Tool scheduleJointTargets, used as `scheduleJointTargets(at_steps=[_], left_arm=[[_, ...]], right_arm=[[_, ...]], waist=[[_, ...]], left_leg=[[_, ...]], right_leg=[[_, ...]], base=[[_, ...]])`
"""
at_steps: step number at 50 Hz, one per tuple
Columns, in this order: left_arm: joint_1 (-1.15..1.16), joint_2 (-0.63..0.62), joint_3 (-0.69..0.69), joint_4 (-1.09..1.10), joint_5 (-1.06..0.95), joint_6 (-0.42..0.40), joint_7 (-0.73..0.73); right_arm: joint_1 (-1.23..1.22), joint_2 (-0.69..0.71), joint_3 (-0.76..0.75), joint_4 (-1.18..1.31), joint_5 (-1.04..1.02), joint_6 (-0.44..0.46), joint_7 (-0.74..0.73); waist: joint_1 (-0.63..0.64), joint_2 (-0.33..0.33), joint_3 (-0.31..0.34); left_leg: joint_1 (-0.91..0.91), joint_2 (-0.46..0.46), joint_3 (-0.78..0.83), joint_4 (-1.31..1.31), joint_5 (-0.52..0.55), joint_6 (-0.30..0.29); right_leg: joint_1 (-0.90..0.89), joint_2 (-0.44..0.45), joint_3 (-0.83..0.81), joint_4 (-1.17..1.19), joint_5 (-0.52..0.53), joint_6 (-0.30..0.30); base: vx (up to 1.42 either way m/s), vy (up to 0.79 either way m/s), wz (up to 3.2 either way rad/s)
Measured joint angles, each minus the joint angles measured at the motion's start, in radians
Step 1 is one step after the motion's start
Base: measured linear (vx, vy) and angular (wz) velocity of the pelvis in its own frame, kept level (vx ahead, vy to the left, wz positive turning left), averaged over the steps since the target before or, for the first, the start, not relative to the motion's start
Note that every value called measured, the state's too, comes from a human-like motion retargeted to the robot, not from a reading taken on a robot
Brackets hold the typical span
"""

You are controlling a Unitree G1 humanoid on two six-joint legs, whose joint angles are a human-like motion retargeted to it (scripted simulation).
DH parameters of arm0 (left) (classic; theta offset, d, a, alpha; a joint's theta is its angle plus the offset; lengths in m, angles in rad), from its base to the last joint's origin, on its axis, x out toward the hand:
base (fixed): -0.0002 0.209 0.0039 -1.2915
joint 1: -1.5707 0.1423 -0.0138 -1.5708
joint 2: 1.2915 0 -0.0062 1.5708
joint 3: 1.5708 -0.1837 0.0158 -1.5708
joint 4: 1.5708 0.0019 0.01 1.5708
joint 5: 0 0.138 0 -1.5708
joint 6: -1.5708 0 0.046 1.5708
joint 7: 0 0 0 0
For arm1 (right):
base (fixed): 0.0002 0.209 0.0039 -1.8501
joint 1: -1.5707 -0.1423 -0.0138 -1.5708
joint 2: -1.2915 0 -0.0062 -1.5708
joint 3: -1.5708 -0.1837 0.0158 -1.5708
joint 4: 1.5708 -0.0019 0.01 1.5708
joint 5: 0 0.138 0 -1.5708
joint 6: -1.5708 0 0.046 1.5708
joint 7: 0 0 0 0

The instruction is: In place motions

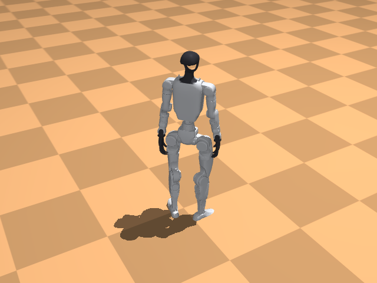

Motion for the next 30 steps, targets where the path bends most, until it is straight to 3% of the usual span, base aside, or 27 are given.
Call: scheduleJointTargets(at_steps=[13,30], left_arm=[[-0.059,0.025,-0.020,0.000,-0.035,-0.041,0.002],[-0.094,0.009,-0.095,-0.067,0.004,-0.044,-0.003]], right_arm=[[-0.078,0.025,0.056,0.012,-0.012,-0.005,0.014],[-0.059,0.004,0.036,0.180,-0.034,0.043,-0.057]], waist=[[-0.074,-0.013,-0.003],[-0.281,0.048,-0.032]], left_leg=[[0.035,0.025,0.089,-0.014,-0.009,-0.012],[0.072,0.056,0.283,-0.036,-0.025,-0.055]], right_leg=[[-0.058,0.022,0.123,0.025,0.018,-0.017],[-0.170,0.092,0.313,0.036,0.068,-0.022]], base=[[-0.19,-0.06,-0.47],[-0.13,0.01,-0.83]])
